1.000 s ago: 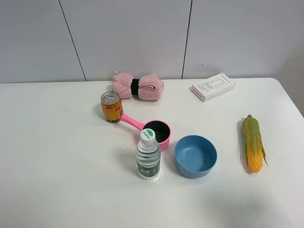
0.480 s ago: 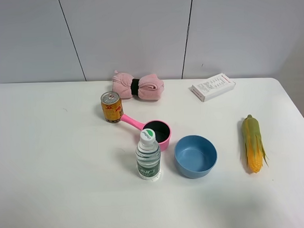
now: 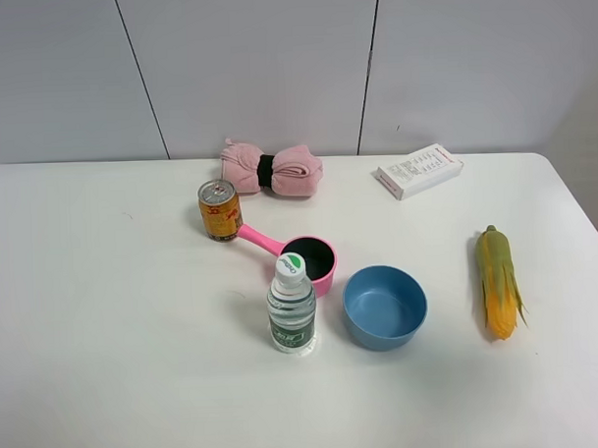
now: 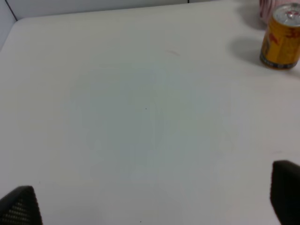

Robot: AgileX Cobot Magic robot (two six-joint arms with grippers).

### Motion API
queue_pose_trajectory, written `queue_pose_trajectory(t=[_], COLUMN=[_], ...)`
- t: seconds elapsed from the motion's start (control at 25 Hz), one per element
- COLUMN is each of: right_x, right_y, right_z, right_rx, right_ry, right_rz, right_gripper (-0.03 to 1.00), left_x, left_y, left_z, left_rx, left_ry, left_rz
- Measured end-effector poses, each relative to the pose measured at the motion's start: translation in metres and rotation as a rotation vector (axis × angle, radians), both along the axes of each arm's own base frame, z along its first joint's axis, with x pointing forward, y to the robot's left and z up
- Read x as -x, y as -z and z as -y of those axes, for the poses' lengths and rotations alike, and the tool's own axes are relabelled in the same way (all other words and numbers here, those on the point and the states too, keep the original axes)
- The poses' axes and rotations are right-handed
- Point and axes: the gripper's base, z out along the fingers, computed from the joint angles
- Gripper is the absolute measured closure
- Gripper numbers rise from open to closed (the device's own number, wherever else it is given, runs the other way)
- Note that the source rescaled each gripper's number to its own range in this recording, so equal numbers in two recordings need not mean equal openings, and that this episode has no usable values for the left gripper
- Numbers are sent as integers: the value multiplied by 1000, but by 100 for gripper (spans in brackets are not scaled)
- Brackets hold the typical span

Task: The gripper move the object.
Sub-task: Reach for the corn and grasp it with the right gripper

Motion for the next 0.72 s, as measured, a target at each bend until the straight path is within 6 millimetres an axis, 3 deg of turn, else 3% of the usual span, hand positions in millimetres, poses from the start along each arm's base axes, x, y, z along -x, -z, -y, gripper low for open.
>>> queue_pose_trajectory(t=[0.12, 0.28, 0.48, 0.72], right_x=[-22, -59, -99, -145], right_y=[-23, -33, -26, 2], right_z=[-3, -12, -24, -32], right_rx=[20, 24, 4, -78], right_ry=[21, 19, -3, -45], right_rz=[-56, -149, -265, -434], right_gripper=[-3, 3, 15, 17], left_x=[0, 0, 0, 0], left_y=[0, 0, 0, 0], left_z=[0, 0, 0, 0], left_rx=[0, 0, 0, 0], left_ry=[0, 0, 0, 0], left_rz=[0, 0, 0, 0])
